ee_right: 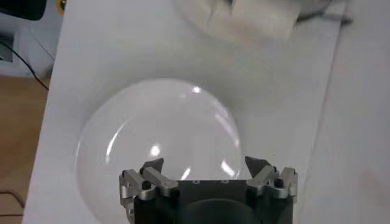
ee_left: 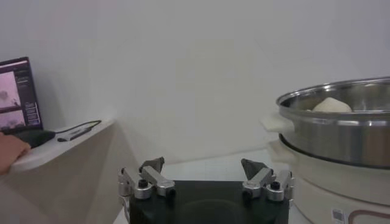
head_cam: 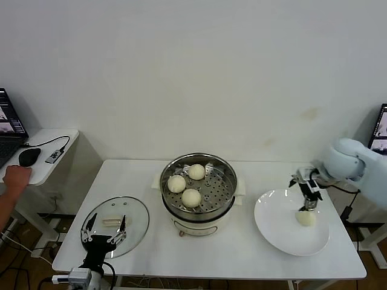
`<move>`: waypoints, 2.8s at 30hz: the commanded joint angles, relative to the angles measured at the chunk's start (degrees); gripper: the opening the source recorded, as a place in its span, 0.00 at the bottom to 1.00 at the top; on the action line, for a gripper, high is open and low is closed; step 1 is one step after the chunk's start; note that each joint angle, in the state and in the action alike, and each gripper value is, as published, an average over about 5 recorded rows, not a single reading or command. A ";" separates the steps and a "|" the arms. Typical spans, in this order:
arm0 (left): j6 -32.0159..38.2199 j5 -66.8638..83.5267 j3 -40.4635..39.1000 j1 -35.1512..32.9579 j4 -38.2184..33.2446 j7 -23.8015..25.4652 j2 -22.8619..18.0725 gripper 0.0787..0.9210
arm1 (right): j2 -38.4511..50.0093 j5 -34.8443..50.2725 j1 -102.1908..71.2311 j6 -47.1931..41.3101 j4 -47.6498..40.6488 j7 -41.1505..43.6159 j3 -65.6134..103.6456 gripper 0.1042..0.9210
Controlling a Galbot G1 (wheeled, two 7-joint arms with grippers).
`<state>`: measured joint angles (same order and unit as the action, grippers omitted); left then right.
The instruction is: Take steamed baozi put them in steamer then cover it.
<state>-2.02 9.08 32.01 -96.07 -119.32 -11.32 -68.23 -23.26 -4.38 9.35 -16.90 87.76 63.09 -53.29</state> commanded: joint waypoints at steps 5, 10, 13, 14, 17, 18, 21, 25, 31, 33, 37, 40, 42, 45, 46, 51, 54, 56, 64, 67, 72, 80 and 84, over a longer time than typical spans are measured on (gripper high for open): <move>-0.01 -0.05 0.65 -0.65 -0.21 0.04 -0.05 0.88 | 0.10 -7.66 -23.45 -0.54 -9.55 -1.13 21.77 0.88; -0.02 -0.06 1.13 -1.00 -0.43 0.06 -0.13 0.88 | -3.33 -9.25 -25.39 0.24 -13.75 -1.65 24.19 0.88; -0.04 -0.09 1.26 -1.15 -0.54 0.08 -0.22 0.88 | -5.27 -9.77 -25.92 0.60 -15.65 -1.55 24.77 0.88; -0.05 -0.10 1.31 -1.19 -0.58 0.08 -0.24 0.88 | -5.79 -9.92 -26.11 0.67 -16.06 -1.53 24.83 0.88; -0.08 -0.11 1.39 -1.25 -0.67 0.10 -0.28 0.88 | -7.22 -10.40 -26.65 0.85 -16.93 -1.71 24.87 0.88; -0.09 -0.11 1.40 -1.25 -0.67 0.10 -0.29 0.88 | -7.70 -10.51 -26.74 0.90 -17.22 -1.86 24.90 0.88; -0.12 -0.13 1.39 -1.19 -0.57 0.09 -0.33 0.88 | -9.19 -10.82 -26.69 1.17 -18.34 -2.33 25.03 0.88; -0.13 -0.13 1.37 -1.12 -0.41 0.08 -0.41 0.88 | -10.86 -11.44 -26.31 1.50 -19.81 -3.01 25.17 0.88; -0.11 -0.11 1.39 -1.06 -0.12 0.10 -0.42 0.88 | -12.12 -12.08 -26.23 1.31 -20.86 -3.25 25.19 0.88; -0.12 -0.09 1.42 -1.04 -0.11 0.11 -0.41 0.88 | -12.27 -12.27 -26.34 1.15 -20.97 -3.21 25.21 0.88; -0.14 -0.08 1.40 -0.96 -0.06 0.10 -0.46 0.88 | -12.39 -12.58 -26.35 0.85 -21.13 -3.27 25.31 0.85; -0.13 -0.09 1.35 -0.89 0.06 0.10 -0.54 0.88 | -12.42 -12.78 -26.31 0.82 -21.28 -3.40 25.41 0.80; -0.13 -0.09 1.32 -0.88 0.09 0.11 -0.56 0.88 | -12.39 -12.91 -26.35 0.81 -21.29 -3.45 25.49 0.77; -0.11 -0.08 1.32 -0.90 0.08 0.11 -0.57 0.88 | -12.18 -13.02 -26.38 0.81 -21.09 -3.41 25.54 0.74; -0.11 -0.08 1.33 -0.91 0.07 0.11 -0.57 0.88 | -12.06 -13.02 -26.36 0.82 -20.97 -3.36 25.53 0.72; -0.11 -0.09 1.39 -0.99 0.07 0.11 -0.51 0.88 | -10.75 -12.41 -24.98 0.69 -19.44 -2.91 24.66 0.67; -0.12 -0.09 1.42 -0.93 0.12 0.11 -0.41 0.88 | -8.61 -10.56 -21.49 0.21 -17.04 -2.45 21.78 0.66; -0.13 -0.07 1.41 -0.80 0.20 0.10 -0.40 0.88 | -6.76 -8.11 -17.27 -0.51 -14.66 -2.18 17.90 0.65; -0.24 -0.11 0.36 0.11 0.69 0.08 -0.44 0.88 | -3.28 6.36 7.44 -5.33 -3.78 -2.37 -2.11 0.65; -0.29 -0.09 -0.03 0.47 0.95 0.08 -0.38 0.88 | -5.23 13.08 18.76 -8.36 -0.17 -3.96 -11.71 0.65; -0.24 0.12 -0.19 0.85 1.32 0.09 -0.03 0.88 | -11.96 23.26 30.39 -13.22 2.58 -7.33 -19.86 0.66; -0.20 0.46 0.07 1.04 1.42 0.06 0.30 0.88 | -24.45 37.04 32.29 -22.61 1.99 -16.88 -22.19 0.67; -0.20 0.48 0.17 1.01 1.35 0.07 0.09 0.88 | -29.10 41.29 30.42 -24.81 0.42 -21.28 -22.25 0.67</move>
<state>-2.22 9.54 32.21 -95.07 -117.91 -11.25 -68.10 -41.84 22.18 32.33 -33.74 86.84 50.51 -68.53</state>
